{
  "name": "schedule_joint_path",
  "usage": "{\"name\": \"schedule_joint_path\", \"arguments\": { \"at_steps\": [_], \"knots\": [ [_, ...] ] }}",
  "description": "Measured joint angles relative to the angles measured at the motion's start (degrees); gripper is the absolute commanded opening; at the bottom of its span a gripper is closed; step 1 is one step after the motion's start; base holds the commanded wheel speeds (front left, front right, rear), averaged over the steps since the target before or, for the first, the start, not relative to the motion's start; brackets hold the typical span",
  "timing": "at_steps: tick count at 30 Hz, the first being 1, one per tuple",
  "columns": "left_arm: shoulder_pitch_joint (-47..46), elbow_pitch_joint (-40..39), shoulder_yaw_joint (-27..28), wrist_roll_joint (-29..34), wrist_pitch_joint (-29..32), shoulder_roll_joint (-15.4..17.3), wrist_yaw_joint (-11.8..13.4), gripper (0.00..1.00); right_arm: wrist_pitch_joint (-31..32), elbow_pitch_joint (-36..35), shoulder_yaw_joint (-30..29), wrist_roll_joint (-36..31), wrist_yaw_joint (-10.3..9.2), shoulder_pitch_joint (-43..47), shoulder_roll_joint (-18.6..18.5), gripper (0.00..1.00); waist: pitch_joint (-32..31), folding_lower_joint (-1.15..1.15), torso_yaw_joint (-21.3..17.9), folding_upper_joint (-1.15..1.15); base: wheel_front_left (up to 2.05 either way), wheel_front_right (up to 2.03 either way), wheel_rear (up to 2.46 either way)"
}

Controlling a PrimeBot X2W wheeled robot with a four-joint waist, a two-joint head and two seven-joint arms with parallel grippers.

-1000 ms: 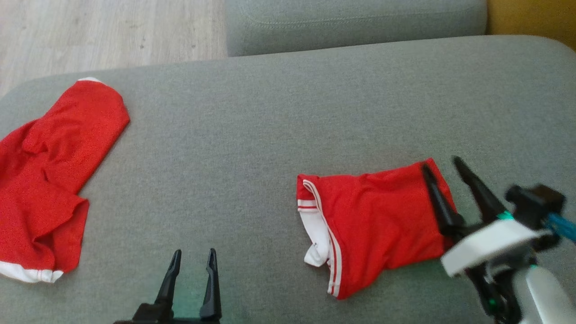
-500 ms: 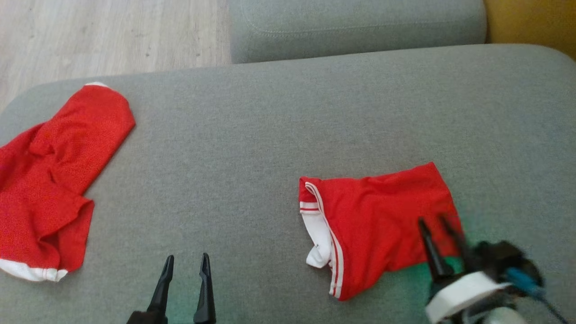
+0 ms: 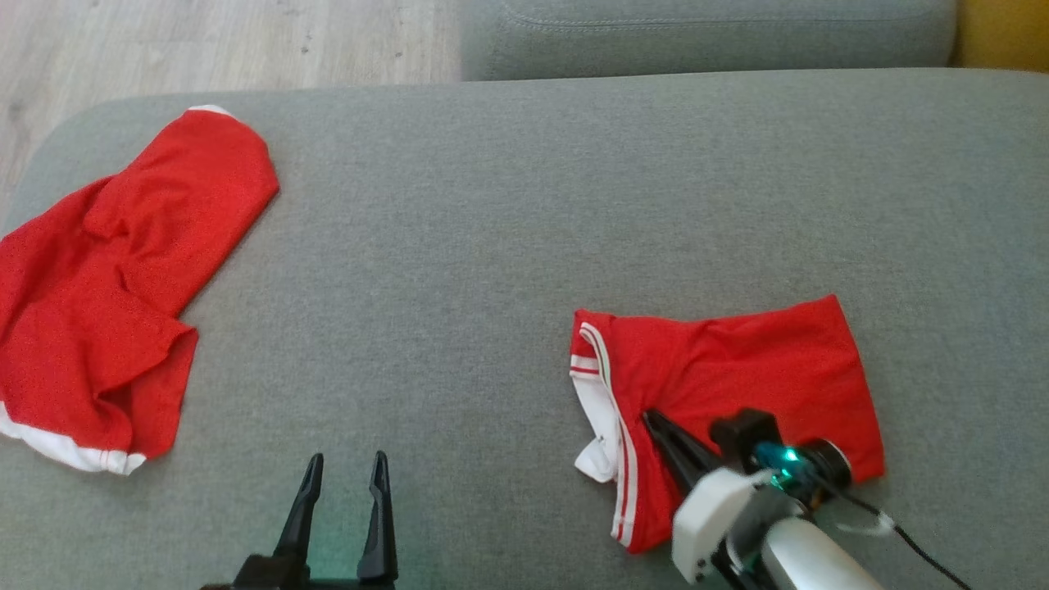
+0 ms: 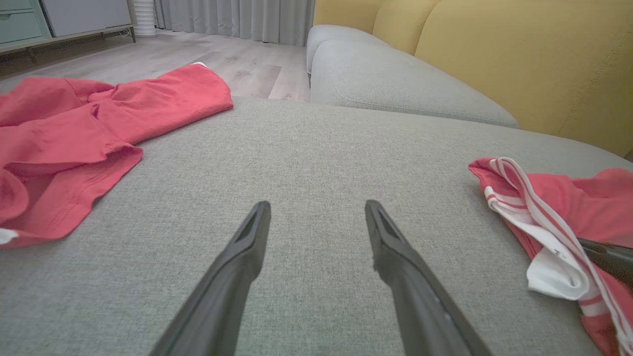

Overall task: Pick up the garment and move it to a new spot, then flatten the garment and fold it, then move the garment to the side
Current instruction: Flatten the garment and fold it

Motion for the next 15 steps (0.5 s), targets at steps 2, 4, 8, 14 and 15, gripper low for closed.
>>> {"name": "schedule_joint_path", "arguments": {
  "at_steps": [2,4,8,14,15],
  "knots": [
    [-0.2,0.0,-0.1,0.0,0.0,0.0,0.0,1.00,0.4,1.8,0.9,0.6,0.00,-1.9,0.6,0.00,0.2,0.00,0.4,0.00,0.00,0.00,0.00],
    [-0.2,0.1,-0.3,0.0,0.0,0.0,0.0,1.00,0.4,3.6,1.6,0.9,0.00,-3.6,1.1,0.00,0.1,0.00,0.7,0.00,0.00,0.00,0.00],
    [-0.2,0.3,-0.5,0.0,0.0,0.0,0.0,1.00,0.4,6.3,2.5,1.7,0.00,-5.9,1.3,0.00,0.1,0.00,0.9,0.00,0.00,0.00,0.00],
    [-0.2,0.8,-0.6,0.0,0.0,0.0,-0.1,1.00,1.4,5.9,10.3,10.0,0.00,-7.1,1.3,0.00,-0.5,0.00,0.7,0.00,0.00,0.00,0.00],
    [-0.2,1.0,-0.6,0.0,0.0,0.0,-0.5,1.00,1.4,5.5,11.8,11.6,0.00,-7.1,1.4,0.00,-0.7,0.00,0.6,0.00,0.00,0.00,0.00]
  ]
}}
